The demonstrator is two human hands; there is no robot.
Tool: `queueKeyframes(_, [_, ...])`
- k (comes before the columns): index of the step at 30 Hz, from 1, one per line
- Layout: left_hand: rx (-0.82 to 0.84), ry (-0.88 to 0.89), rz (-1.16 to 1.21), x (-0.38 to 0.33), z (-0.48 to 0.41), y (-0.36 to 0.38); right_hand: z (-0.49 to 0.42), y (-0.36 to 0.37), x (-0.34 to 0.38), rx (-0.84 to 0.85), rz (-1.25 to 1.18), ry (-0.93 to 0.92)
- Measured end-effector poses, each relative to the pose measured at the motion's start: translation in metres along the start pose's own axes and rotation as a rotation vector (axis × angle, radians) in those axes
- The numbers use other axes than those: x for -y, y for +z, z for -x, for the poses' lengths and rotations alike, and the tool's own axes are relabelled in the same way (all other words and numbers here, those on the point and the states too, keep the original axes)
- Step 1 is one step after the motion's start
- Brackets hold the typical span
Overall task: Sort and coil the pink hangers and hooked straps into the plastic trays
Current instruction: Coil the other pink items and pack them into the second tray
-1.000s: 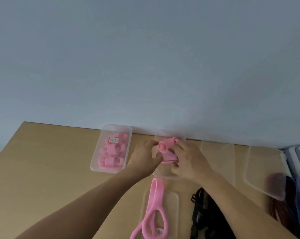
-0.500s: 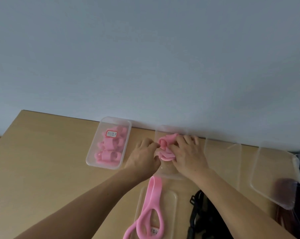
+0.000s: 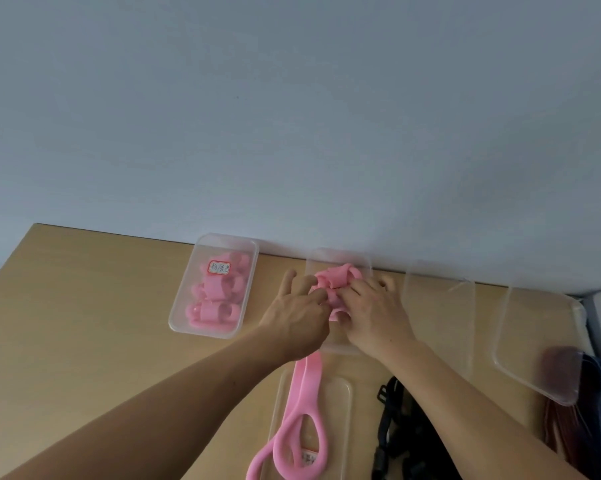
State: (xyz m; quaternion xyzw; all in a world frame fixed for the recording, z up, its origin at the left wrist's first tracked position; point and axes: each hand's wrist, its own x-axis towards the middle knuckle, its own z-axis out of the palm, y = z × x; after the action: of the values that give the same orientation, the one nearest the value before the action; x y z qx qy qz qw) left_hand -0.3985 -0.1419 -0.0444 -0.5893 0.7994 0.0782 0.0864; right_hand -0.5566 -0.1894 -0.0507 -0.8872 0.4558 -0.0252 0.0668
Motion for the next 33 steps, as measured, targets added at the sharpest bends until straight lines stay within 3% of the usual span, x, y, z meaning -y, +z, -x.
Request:
queueKeyframes(9, [-0.106, -0.022, 0.054, -0.004, 0.016, -0.009, 0.019, -0.002, -0.006, -0.053, -0.056, -0.052])
queueKeyframes(12, [-0.236, -0.061, 0.244, -0.006, 0.025, -0.015, 0.024, -0.009, -0.003, -0.079, -0.099, -0.031])
queueKeyframes(17, [-0.364, -0.145, 0.646, -0.014, 0.052, -0.023, 0.05, -0.025, 0.025, -0.283, -0.285, 0.044])
queueKeyframes(19, [-0.309, -0.16, 0.752, -0.017, 0.065, -0.024, 0.068, -0.027, 0.04, -0.273, -0.394, 0.1])
queueKeyframes(23, [-0.085, -0.121, 0.772, -0.014, 0.089, -0.015, 0.107, -0.019, 0.066, -0.054, -0.613, 0.349])
queueKeyframes(33, [0.072, 0.006, 0.727, -0.009, 0.131, 0.008, 0.157, 0.027, 0.11, 0.151, -0.475, 0.632])
